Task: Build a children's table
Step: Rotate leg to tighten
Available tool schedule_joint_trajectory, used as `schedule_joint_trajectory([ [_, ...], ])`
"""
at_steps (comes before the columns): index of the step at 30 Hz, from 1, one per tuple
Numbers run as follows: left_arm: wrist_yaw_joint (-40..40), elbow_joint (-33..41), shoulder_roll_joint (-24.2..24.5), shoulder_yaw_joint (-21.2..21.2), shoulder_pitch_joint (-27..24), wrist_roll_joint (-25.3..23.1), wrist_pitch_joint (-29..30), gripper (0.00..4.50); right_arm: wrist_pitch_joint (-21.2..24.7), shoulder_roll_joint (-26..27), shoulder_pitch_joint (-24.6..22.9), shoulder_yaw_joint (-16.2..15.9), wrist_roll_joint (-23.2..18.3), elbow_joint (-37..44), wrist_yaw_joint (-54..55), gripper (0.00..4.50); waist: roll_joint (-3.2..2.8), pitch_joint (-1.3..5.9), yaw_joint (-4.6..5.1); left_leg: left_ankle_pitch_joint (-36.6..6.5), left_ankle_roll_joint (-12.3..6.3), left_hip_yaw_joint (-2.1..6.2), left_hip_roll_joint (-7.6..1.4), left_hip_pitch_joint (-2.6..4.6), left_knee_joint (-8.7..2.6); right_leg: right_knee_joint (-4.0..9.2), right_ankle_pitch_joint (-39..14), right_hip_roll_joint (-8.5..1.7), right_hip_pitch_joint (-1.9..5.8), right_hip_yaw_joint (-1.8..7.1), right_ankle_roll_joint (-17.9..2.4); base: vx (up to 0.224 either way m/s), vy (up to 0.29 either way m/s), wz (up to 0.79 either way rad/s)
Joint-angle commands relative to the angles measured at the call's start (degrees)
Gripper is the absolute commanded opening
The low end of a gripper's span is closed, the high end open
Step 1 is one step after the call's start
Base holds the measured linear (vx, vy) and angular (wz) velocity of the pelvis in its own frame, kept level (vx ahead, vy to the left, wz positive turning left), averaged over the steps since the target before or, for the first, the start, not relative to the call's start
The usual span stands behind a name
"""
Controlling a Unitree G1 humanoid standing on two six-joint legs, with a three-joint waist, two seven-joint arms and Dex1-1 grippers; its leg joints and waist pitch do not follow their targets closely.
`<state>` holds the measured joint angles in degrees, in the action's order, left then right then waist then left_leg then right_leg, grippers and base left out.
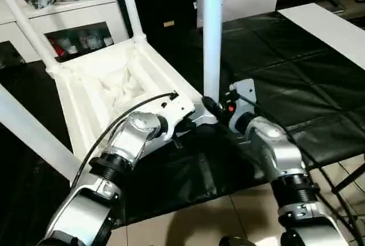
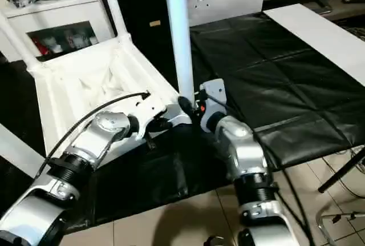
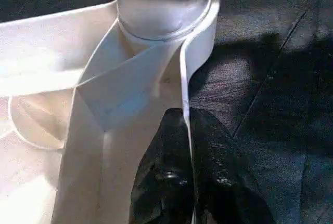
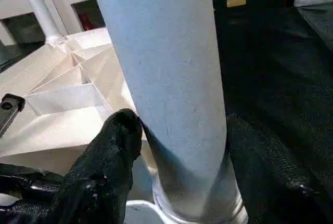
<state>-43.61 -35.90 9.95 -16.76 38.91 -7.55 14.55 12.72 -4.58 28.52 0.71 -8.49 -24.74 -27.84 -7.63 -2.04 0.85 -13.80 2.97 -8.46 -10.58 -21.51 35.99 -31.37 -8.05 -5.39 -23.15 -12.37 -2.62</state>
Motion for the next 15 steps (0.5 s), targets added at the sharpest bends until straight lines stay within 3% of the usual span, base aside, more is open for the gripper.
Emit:
schedule_joint_trajectory([
  [1, -2.17, 1.74, 0.80, -1.58, -0.18, -0.16, -3.18, 0.00, -1.41, 0.19, -0.87, -1.69, -1.27, 2.37, -3.50, 3.09, 1.06, 4.58, -0.70, 1.43, -8.90, 1.46, -2.65, -0.39, -3.37, 2.74, -11.48, -4.75, 4.63, 3.99, -1.90, 0.000, 0.000, 0.00],
  [3, -4.23, 2.31, 1.83, -2.14, -0.84, -0.01, -5.16, 0.00, -3.07, -1.11, -1.98, -2.08, -1.60, 3.64, -6.26, 3.12, 1.02, 4.55, -1.02, 0.97, -9.24, 1.35, -2.58, -0.35, -3.38, 2.76, -11.67, -4.76, 4.67, 4.05, -1.93, 0.000, 0.000, 0.00],
  [5, -5.93, 2.77, 2.53, -2.48, -1.39, 0.26, -6.45, 0.00, -5.24, -2.51, -2.99, -2.57, -1.68, 4.47, -8.93, 3.49, 0.89, 4.56, -1.63, 1.24, -9.22, 1.26, -2.83, -0.14, -3.43, 2.67, -11.58, -4.82, 4.49, 4.19, -2.08, 0.000, 0.000, 0.00],
  [10, -12.17, 3.28, 5.79, -4.58, -2.55, 0.01, -10.77, 0.00, -7.00, -8.38, -5.26, -3.52, -2.67, 6.27, -17.90, 3.84, 1.13, 4.37, -3.07, -0.91, -8.88, 1.01, -2.94, 0.21, -3.56, 2.87, -14.48, -4.72, 4.25, 4.48, -1.47, 0.000, 0.000, 0.00],
  [15, -18.60, 2.93, 9.54, -6.28, -3.31, 0.12, -16.20, 0.00, -1.90, -14.70, -6.33, -4.34, -6.11, 9.13, -29.00, 4.31, 1.38, 4.15, -3.85, -3.36, -7.50, 0.72, -2.81, 0.41, -3.68, 3.32, -18.96, -4.54, 4.11, 4.52, -0.37, 0.000, 0.000, 0.00],
])
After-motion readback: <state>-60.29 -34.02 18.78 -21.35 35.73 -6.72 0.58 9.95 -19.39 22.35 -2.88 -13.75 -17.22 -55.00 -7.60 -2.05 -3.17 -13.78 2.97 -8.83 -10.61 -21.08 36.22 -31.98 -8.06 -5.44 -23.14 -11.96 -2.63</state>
